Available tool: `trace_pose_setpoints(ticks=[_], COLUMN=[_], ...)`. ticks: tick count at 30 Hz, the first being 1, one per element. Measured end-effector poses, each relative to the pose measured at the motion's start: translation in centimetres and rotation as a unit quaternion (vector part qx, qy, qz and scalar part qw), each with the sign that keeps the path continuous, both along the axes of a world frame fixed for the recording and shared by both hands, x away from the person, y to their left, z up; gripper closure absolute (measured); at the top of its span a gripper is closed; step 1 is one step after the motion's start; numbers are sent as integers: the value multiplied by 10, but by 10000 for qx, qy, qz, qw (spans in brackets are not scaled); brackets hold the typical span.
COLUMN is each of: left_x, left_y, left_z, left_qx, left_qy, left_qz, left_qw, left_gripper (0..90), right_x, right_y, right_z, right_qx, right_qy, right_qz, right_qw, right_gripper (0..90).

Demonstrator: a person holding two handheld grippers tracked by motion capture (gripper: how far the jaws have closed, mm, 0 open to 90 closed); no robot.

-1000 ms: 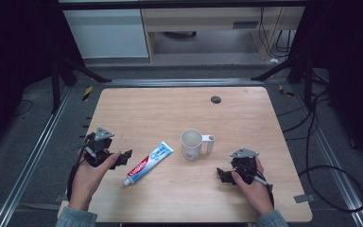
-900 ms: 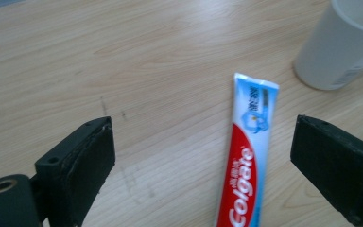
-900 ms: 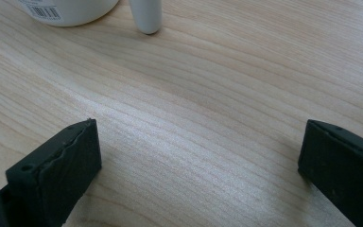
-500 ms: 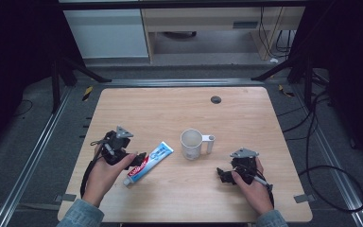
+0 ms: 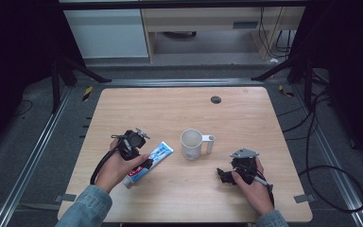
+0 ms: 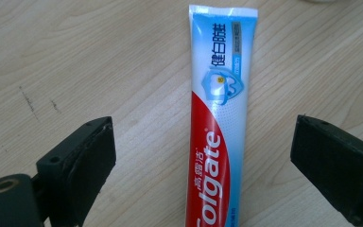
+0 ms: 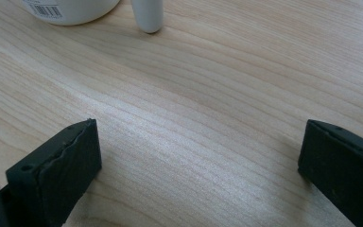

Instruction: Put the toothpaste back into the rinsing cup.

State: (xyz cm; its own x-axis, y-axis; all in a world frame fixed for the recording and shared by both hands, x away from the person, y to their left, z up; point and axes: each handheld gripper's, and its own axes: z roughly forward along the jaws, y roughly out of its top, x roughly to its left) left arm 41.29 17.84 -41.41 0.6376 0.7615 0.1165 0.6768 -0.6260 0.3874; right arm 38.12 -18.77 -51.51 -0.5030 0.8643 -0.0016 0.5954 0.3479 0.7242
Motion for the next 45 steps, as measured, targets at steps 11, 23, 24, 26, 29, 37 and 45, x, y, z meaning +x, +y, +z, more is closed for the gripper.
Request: trace_pose_setpoints(ticks=[11,23,24,26,29,37,45], left_x=[14,33,34,36,37,42,45], left_y=[-18,-32,-32,-33,-34,-36,-33], left_z=[-9,-38,-38,-41,-42,-48,-51], left_qx=[40,427,433,457,473,663,636], left_qy=[318,764,772,812,866,1086,1227], left_qz=[-224,-220,-230,-218,-239,-287,-231], left_qw=[9992,9959,9958,9954,9948,9915,9901], left_gripper=[85,198,223,248,275,340,381], right_x=[0,0,0,0,0,0,0], right_y=[0,0,0,0,0,0,0], right_z=[0,0,0,0,0,0,0], right_qx=[-4,-1,-2,-1,1,-1,-3], right_qy=[-1,1,1,2,2,0,0], right_qz=[3,4,3,2,1,4,4], right_qw=[10000,10000,10000,10000,10000,10000,10000], right_gripper=[4,4,4,4,4,4,4])
